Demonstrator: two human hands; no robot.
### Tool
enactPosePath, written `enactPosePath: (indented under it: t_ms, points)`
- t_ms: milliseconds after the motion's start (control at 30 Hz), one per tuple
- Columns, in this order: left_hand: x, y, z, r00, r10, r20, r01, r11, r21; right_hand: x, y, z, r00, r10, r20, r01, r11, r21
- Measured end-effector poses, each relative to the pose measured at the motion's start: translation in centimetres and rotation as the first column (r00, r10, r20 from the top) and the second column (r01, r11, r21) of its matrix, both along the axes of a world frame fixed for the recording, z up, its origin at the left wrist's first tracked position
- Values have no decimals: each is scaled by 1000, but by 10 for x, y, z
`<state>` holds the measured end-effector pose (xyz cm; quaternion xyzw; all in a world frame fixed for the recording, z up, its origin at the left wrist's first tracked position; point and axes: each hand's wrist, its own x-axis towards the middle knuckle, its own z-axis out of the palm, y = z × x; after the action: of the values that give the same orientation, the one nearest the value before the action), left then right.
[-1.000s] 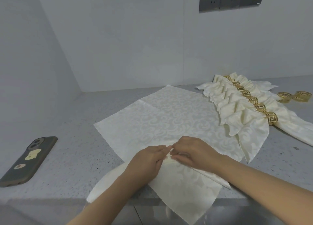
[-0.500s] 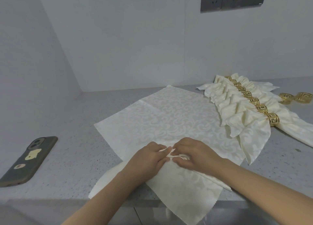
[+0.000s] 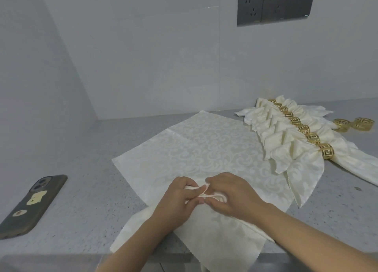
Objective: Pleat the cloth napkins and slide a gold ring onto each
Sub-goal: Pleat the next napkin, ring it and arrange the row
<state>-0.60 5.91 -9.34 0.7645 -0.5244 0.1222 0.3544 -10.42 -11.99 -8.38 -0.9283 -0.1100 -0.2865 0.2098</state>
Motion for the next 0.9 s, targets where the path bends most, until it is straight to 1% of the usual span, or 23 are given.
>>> enactPosePath:
  t_ms: [100,200,400,500,600,733,800,900]
  points:
    - [0,0,1,1000,1,-17,-1,1000,-5,0,-1,-1,998,0,-60,3,999,51]
    - [-1,1,3,996,41,-74,-40,999,12,3,-4,-2,993,38,-114,-23,991,130]
    - [-5,-3,8,992,91,-87,-82,992,101,3,-4,-2,988,14,-153,12,986,167]
    - [-6,-6,16,977,112,-179,-90,988,127,0,-5,2,984,-1,-179,44,970,238]
    - [-12,-15,30,957,90,-277,-53,989,138,-8,-10,12,984,-26,-178,81,948,308]
    - [-18,-42,49,933,23,-359,9,996,85,-27,-25,31,982,-92,-167,155,892,425]
    - [-22,-60,58,927,-4,-375,32,997,69,-37,-37,41,979,-133,-155,189,877,443]
    - [-29,-89,70,942,-47,-332,73,995,69,-52,-59,54,974,-177,-140,221,871,439]
